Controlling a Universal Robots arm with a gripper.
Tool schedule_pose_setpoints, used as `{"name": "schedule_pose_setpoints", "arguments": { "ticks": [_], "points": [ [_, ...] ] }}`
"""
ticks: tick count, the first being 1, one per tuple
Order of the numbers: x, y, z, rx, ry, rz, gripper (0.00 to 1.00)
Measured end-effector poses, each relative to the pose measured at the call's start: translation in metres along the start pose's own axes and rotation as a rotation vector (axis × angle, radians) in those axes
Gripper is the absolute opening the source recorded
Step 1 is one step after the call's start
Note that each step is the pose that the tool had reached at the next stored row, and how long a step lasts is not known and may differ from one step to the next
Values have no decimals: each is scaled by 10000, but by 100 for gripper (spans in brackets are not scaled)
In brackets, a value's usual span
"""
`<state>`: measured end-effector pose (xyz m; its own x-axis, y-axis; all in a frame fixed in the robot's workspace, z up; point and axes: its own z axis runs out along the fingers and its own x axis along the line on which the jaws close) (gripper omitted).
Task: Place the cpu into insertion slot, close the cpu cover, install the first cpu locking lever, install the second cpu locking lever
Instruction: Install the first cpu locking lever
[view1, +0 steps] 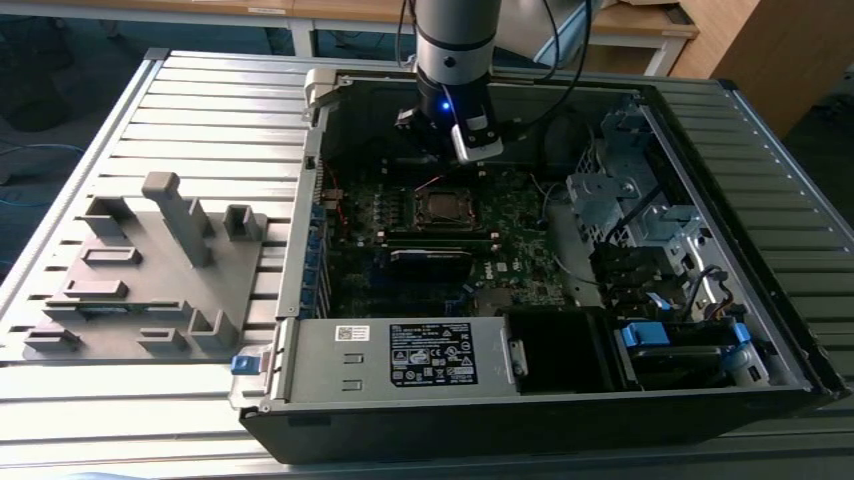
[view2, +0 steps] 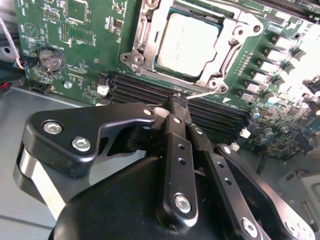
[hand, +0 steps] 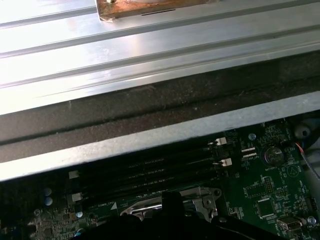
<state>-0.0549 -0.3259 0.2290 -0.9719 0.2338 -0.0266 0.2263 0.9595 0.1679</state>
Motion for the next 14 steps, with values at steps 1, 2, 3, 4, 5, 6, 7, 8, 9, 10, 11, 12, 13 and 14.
{"name": "schedule_pose_setpoints", "arguments": {
  "ticks": [1,2,3,4,5,6,7,8,9,10,11,12,13,14],
  "points": [
    [0,0,1,-10,-5,43,11],
    [0,-1,1,-20,-10,80,11],
    [0,0,1,-29,-12,109,11],
    [0,0,2,-30,-13,116,11],
    [0,0,2,-30,-14,117,11],
    [0,-1,1,-30,-14,118,11],
    [0,-1,1,-30,-14,119,11],
    [1,-1,1,-29,-14,120,11],
    [0,-1,1,-30,-14,120,11],
    [0,-1,1,-31,-15,120,11],
    [1,0,-1,-31,-15,120,11],
    [0,0,-4,-29,-14,120,11],
    [0,0,-7,-29,-14,120,11],
    [0,1,-8,-31,-14,120,11]
  ]
}}
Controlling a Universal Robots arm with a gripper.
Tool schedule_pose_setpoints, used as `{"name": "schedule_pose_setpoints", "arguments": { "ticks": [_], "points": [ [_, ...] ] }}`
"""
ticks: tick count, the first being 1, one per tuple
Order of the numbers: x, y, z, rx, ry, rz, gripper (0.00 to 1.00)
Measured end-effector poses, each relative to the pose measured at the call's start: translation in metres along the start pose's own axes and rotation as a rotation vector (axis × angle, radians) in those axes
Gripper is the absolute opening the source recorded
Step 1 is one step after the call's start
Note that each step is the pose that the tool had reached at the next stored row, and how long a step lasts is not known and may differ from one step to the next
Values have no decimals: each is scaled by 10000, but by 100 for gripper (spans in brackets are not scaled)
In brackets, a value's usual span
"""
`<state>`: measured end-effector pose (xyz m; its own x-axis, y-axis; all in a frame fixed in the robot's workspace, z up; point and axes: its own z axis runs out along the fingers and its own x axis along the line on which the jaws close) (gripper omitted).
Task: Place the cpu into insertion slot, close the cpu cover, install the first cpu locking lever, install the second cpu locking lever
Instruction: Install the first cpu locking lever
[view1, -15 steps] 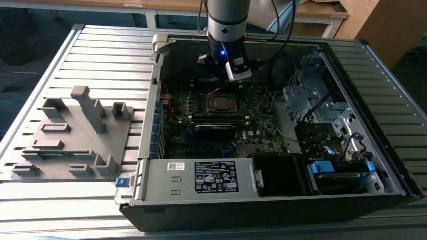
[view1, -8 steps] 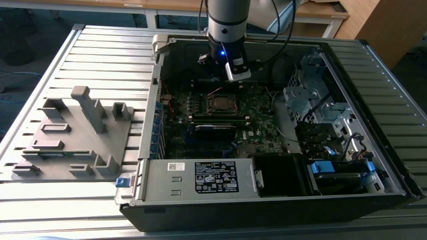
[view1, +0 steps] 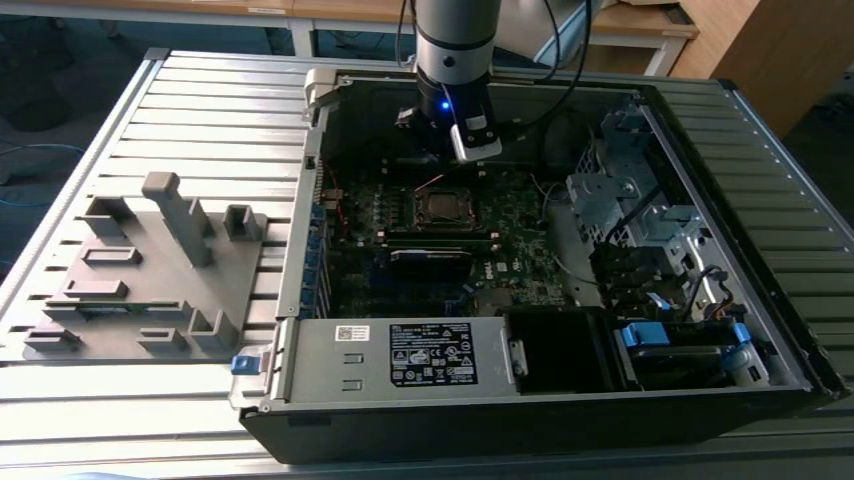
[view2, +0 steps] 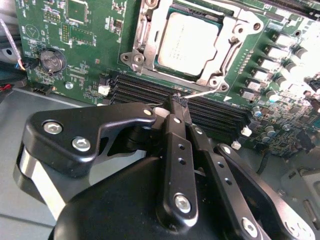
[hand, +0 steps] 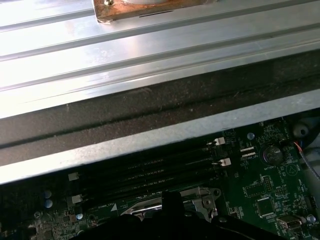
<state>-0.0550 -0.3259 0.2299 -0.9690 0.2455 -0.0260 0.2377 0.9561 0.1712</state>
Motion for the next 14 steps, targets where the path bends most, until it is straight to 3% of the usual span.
{"name": "schedule_pose_setpoints", "arguments": {
  "ticks": [6,14],
  "points": [
    [0,0,-3,0,0,0,11],
    [0,0,0,-67,1,2,11]
  ]
}}
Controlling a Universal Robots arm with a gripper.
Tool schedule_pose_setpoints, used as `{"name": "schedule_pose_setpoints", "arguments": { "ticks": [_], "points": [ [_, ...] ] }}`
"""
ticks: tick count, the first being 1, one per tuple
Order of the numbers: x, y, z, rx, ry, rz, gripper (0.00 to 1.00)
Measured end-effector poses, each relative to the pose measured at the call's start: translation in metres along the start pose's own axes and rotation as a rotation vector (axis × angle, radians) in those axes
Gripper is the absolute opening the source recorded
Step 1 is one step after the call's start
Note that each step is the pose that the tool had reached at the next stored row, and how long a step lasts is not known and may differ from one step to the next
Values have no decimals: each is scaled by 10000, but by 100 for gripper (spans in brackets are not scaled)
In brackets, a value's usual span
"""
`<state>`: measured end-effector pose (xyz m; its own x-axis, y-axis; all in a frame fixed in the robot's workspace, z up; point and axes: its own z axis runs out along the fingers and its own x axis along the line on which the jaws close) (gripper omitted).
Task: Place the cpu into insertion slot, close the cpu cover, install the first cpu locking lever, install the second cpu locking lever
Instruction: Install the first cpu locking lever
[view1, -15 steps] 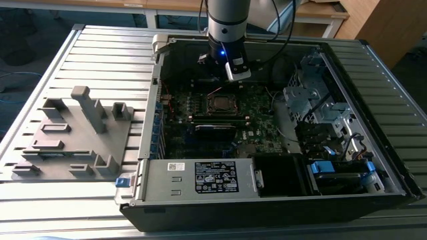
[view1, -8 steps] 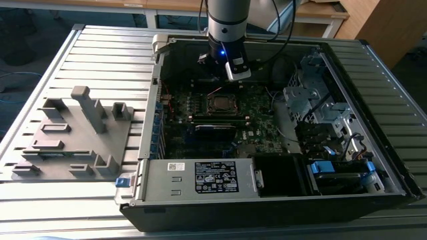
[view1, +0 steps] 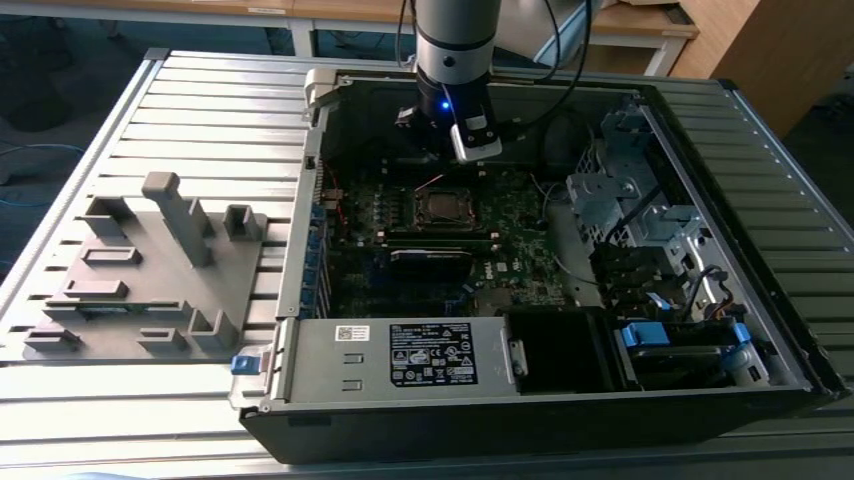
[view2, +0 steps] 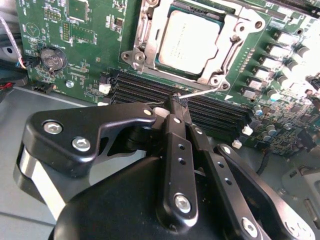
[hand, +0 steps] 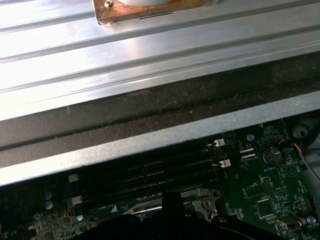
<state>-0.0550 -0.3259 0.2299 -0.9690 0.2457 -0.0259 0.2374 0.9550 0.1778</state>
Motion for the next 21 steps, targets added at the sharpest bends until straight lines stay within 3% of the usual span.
{"name": "schedule_pose_setpoints", "arguments": {
  "ticks": [8,21],
  "points": [
    [0,-2,13,-10,-2,0,11],
    [8,-7,31,-74,-73,-12,11]
  ]
}}
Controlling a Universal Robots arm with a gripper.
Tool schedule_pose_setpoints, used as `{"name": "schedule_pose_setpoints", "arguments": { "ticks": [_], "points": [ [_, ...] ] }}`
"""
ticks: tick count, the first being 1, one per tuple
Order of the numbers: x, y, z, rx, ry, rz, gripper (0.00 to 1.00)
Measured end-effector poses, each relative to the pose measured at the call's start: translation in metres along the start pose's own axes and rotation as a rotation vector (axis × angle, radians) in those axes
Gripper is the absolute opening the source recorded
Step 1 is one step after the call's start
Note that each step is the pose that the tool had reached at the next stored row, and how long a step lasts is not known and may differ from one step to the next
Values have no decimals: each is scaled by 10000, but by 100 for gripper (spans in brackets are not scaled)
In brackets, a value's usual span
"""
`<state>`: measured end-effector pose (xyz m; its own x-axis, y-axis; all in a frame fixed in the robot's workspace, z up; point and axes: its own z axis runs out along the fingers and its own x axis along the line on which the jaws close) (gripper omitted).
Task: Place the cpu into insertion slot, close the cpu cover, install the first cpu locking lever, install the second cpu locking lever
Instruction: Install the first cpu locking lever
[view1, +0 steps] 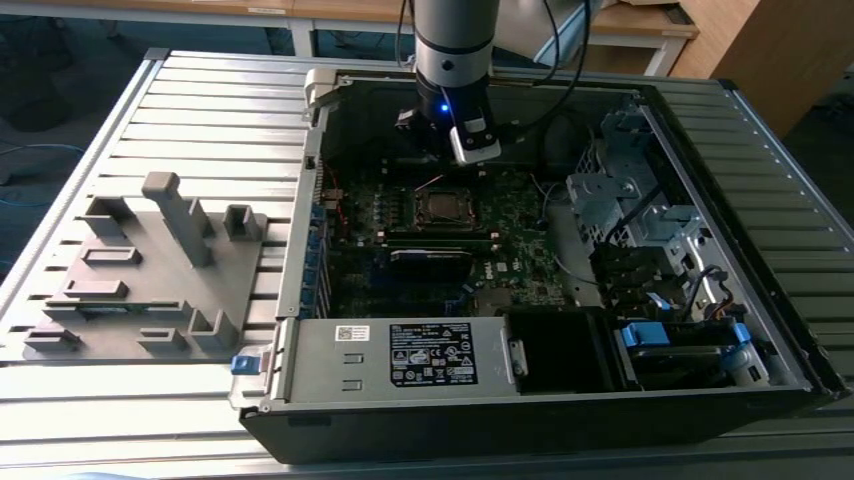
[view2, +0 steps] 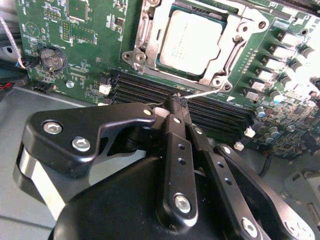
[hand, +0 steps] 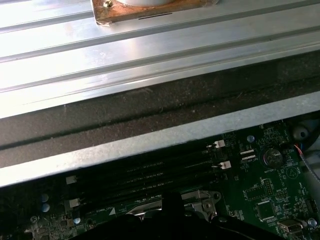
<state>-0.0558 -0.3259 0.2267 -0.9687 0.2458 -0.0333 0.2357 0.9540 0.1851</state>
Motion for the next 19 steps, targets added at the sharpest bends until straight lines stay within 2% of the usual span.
{"name": "schedule_pose_setpoints", "arguments": {
  "ticks": [4,6,8,12,14,19],
  "points": [
    [7,-3,1,-27,-5,2,11],
    [16,-5,4,-105,-3,4,11],
    [24,-8,8,-212,3,8,11],
    [33,-12,18,-353,-40,4,11],
    [33,-13,21,-380,-64,-1,11],
    [33,-17,23,-384,-78,-1,11]
  ]
}}
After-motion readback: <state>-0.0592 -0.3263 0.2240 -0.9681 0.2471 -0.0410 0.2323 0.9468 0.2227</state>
